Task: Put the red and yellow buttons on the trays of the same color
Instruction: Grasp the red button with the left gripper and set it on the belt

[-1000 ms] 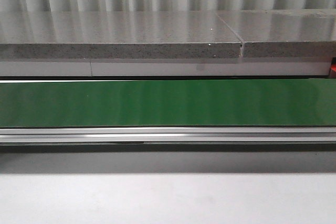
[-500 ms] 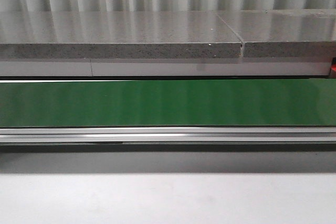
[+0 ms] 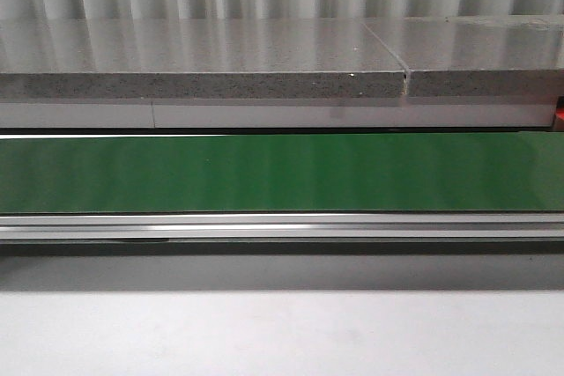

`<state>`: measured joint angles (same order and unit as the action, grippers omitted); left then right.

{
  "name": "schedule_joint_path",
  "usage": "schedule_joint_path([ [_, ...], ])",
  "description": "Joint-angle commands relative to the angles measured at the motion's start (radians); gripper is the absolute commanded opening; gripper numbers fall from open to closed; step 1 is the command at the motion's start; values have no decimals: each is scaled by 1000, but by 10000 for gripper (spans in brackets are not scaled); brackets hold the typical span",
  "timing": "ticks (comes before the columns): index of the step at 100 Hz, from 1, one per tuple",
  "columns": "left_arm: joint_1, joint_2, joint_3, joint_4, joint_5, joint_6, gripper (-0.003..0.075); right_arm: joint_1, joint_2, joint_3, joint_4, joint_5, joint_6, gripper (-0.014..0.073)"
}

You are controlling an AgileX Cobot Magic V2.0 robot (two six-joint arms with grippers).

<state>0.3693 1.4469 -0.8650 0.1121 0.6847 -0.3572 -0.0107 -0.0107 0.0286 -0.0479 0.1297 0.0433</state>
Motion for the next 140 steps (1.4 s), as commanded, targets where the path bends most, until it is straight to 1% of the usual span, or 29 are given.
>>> schedule_joint_path([
  [1,-1,-97,-29,-2,-8,11,-20,0,-16,-6,-12,-84,-3,-69],
  [19,-8,-224,-53,-12,31,53,-20,0,-16,-6,-12,-84,-3,-69],
  [26,-32,-253,-87,-14,52,76,-20,0,-16,-6,-12,-84,-3,-69],
  [32,-73,-260,-122,-14,73,99,-20,0,-16,-6,-12,-84,-3,-69],
  [43,-152,-255,-197,-14,96,159,-20,0,-16,-6,-12,-84,-3,-69],
  [58,-254,-221,-268,-9,121,194,-20,0,-16,-6,-12,-84,-3,-69],
  [79,-336,-104,-342,-7,170,232,-20,0,-16,-6,-12,-84,-3,-69],
  [94,-361,-22,-365,-5,177,246,-20,0,-16,-6,-12,-84,-3,-69],
  [105,-361,31,-374,-3,173,246,-20,0,-16,-6,-12,-84,-3,-69],
  [131,-361,91,-374,-3,171,248,-17,0,-16,-6,-12,-84,-3,-69],
  [135,-361,93,-374,-3,171,249,-8,0,-16,-6,-12,-84,-3,-69],
  [140,-361,93,-374,-3,171,255,34,0,-16,-6,-12,-84,-3,-69],
])
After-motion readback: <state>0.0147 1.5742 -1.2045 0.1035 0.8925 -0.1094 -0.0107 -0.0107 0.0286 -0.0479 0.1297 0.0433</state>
